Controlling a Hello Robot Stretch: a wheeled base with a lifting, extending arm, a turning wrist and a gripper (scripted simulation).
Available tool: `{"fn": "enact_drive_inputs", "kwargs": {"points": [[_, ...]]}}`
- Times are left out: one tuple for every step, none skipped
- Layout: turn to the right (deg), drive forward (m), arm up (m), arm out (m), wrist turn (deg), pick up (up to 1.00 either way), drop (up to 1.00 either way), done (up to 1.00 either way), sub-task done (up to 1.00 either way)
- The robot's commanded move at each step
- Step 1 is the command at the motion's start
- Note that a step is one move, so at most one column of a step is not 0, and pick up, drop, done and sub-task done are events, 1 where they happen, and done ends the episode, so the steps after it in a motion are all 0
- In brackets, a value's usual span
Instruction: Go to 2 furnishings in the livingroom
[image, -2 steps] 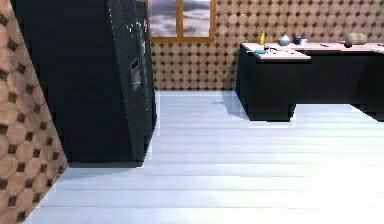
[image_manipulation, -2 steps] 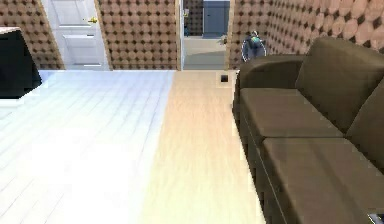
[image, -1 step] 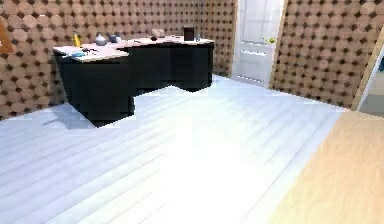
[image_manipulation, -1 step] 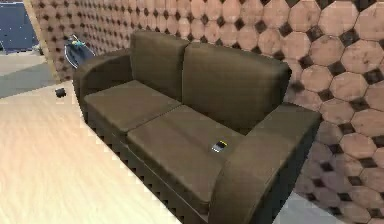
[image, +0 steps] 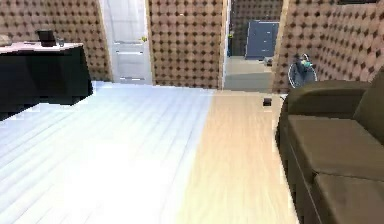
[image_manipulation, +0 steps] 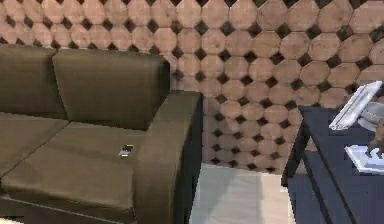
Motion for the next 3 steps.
{"fn": "enact_drive_inputs", "kwargs": {"points": [[0.0, 0.15, 0.00, 0.00, 0.0, 0.00, 0.00, 0.00, 0.00], [45.0, 0.00, 0.00, 0.00, 0.0, 0.00, 0.00, 0.00, 0.00], [45.0, 0.00, 0.00, 0.00, 0.0, 0.00, 0.00, 0.00, 0.00]]}}
